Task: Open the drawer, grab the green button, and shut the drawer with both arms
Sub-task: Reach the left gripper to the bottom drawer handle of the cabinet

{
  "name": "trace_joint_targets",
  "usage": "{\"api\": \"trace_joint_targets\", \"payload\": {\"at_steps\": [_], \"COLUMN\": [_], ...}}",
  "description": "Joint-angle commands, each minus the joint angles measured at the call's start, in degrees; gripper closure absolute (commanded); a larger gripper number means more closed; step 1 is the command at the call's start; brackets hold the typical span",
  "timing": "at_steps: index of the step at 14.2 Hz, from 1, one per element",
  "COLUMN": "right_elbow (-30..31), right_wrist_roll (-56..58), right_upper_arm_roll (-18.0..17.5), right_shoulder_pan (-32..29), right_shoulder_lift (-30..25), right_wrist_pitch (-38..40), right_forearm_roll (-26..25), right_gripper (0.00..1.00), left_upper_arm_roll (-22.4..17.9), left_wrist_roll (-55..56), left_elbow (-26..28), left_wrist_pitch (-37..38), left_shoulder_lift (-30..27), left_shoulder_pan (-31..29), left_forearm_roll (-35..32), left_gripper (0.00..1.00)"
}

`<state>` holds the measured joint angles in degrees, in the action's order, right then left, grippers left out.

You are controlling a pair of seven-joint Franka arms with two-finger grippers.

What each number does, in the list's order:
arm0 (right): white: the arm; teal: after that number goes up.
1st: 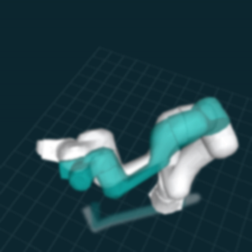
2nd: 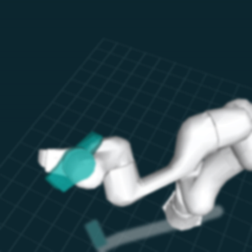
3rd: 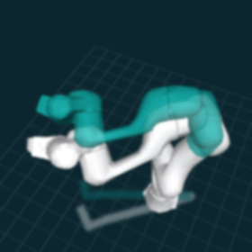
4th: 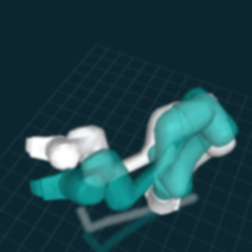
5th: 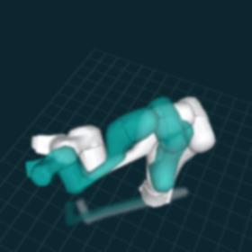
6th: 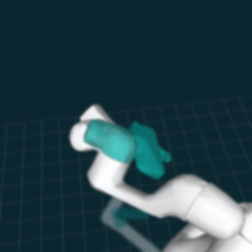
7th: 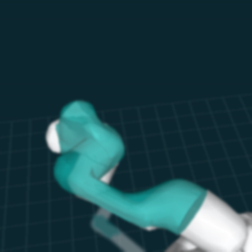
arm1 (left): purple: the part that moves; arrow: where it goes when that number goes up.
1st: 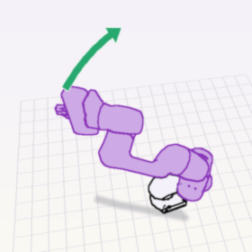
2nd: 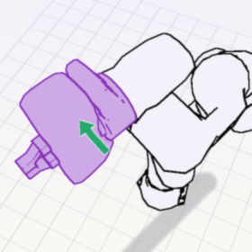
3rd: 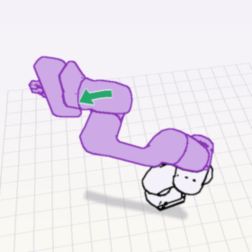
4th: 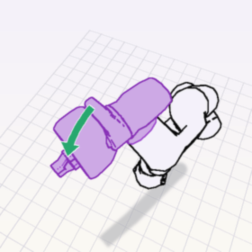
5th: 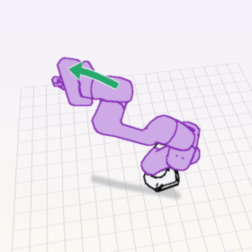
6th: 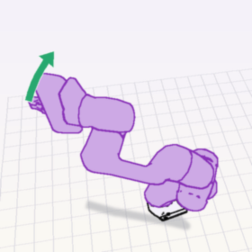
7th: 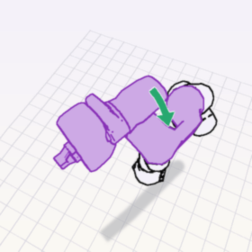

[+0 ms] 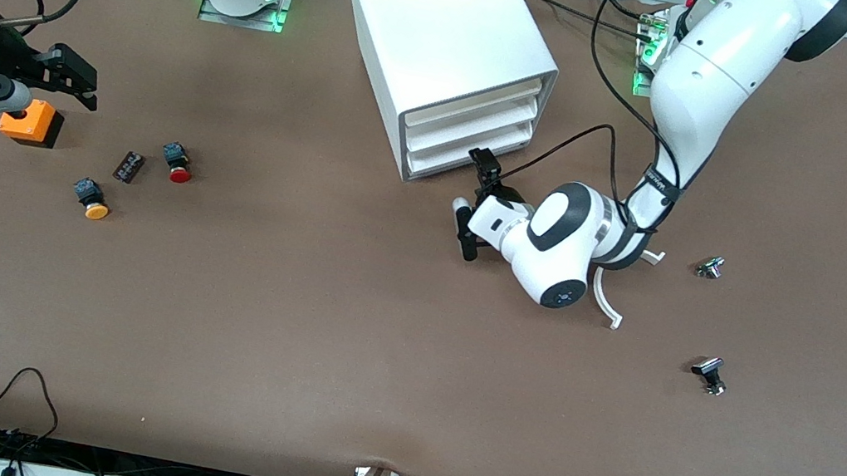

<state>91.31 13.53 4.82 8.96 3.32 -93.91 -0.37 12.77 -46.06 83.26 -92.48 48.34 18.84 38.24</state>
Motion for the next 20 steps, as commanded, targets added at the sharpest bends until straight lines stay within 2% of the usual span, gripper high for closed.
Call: {"api": "trace_joint_targets", "payload": {"at_steps": [1, 20], "right_elbow": [-1.75, -1.75], "right_wrist_roll": [0.10, 0.18], "right_upper_arm_roll": [0.02, 0.02], "right_shoulder_pan": [-0.08, -0.17], "right_shoulder_lift": [0.64, 0.81], "right_wrist_pitch": [1.18, 1.01], "right_forearm_roll": [-0.60, -0.69], "right_gripper": [0.00, 0.00], "left_upper_arm_roll": [-0.37, -0.37], "left_wrist_roll": [-3.50, -5.88], "left_elbow": [-1.44, 3.05], "left_wrist_pitch": [0.02, -1.74], "left_shoulder_lift": [2.02, 2.28], "left_shoulder_pan": [1.02, 4.97], "left_forearm_roll": [2.62, 5.88], "left_gripper": [0.00, 0.00]}}
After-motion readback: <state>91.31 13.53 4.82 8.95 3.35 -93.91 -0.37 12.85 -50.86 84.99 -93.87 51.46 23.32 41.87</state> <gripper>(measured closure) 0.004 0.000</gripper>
